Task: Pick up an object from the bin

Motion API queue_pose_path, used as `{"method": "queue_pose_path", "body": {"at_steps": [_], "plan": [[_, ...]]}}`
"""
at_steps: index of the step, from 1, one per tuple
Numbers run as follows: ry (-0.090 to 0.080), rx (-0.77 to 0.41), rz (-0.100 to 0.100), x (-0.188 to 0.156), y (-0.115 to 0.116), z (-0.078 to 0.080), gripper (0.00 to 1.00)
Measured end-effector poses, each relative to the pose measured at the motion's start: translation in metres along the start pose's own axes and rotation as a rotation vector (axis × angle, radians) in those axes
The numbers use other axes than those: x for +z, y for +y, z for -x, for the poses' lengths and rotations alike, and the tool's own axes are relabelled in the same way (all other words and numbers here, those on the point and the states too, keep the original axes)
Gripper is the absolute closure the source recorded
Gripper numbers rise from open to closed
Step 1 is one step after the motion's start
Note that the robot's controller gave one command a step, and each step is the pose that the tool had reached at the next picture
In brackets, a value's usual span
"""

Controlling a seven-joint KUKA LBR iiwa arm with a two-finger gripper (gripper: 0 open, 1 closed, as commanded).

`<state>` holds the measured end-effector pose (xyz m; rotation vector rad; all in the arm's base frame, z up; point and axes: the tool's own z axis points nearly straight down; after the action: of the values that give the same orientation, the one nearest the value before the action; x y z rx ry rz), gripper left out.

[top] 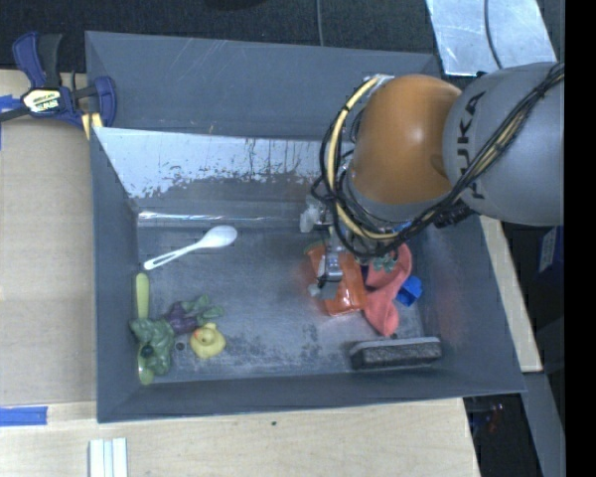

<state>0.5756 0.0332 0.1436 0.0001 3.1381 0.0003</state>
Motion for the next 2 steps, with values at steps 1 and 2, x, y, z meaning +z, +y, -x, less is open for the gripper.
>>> {"method": "queue_pose_path", "body": {"at_steps": [1, 2], "plan": [[-0.002, 0.161, 0.003, 0.055, -0.057, 0.009, 0.0], [-0.004, 0.182, 0.003, 0.045, -0.046, 0.008, 0.0]]}}
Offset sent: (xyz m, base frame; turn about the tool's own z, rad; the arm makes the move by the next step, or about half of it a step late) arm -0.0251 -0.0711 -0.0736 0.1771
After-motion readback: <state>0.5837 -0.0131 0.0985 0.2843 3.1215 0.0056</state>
